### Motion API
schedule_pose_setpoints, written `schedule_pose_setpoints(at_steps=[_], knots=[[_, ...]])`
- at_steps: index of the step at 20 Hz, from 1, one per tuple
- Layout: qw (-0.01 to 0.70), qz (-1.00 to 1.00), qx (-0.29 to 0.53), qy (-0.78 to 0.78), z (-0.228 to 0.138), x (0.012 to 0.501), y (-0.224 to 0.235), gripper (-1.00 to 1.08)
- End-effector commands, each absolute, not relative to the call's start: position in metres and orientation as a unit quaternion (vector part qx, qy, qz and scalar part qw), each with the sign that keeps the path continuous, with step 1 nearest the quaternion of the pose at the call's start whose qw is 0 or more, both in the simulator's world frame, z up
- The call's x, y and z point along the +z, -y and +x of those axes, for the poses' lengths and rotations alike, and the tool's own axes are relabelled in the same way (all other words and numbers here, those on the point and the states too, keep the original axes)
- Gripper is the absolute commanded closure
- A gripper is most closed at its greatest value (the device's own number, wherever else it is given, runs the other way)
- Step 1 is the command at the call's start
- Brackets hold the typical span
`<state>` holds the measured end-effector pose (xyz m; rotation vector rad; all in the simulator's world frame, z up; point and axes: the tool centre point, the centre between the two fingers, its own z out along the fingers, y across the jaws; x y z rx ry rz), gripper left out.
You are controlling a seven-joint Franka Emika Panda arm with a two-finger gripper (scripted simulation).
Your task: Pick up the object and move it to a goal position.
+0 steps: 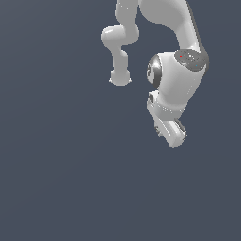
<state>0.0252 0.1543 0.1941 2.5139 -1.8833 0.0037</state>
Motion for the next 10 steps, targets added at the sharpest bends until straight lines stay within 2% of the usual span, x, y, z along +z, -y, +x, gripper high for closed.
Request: schedule_pose_setpoints(at_steps=[1, 10], knots=[[0.001, 0.8, 0.001, 0.6, 0.031, 0.219, -0.165, 1.08], [0.001, 0.8, 0.001, 0.599, 0.05, 0.29, -0.197, 1.08]])
